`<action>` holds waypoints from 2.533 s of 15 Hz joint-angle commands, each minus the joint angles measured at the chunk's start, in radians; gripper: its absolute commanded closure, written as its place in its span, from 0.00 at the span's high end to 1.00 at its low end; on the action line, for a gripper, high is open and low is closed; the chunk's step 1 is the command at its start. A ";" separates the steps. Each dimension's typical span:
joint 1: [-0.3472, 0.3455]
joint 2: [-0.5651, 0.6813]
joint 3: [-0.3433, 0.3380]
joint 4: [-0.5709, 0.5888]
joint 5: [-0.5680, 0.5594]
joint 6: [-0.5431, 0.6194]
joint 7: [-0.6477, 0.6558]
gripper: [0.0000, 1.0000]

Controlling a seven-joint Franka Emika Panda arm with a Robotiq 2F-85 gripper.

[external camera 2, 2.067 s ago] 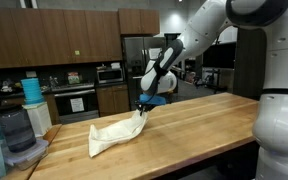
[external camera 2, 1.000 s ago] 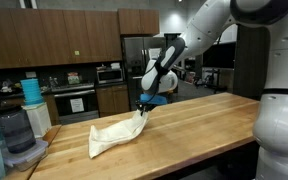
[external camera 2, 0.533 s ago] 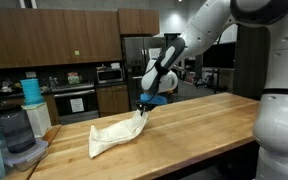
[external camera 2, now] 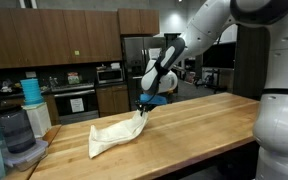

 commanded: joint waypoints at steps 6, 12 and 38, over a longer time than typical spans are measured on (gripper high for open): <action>-0.002 -0.129 0.004 -0.019 -0.093 0.023 0.052 0.04; -0.010 -0.271 0.069 0.046 -0.339 -0.075 0.163 0.04; 0.217 0.326 0.158 0.560 -0.523 -0.572 -0.124 0.04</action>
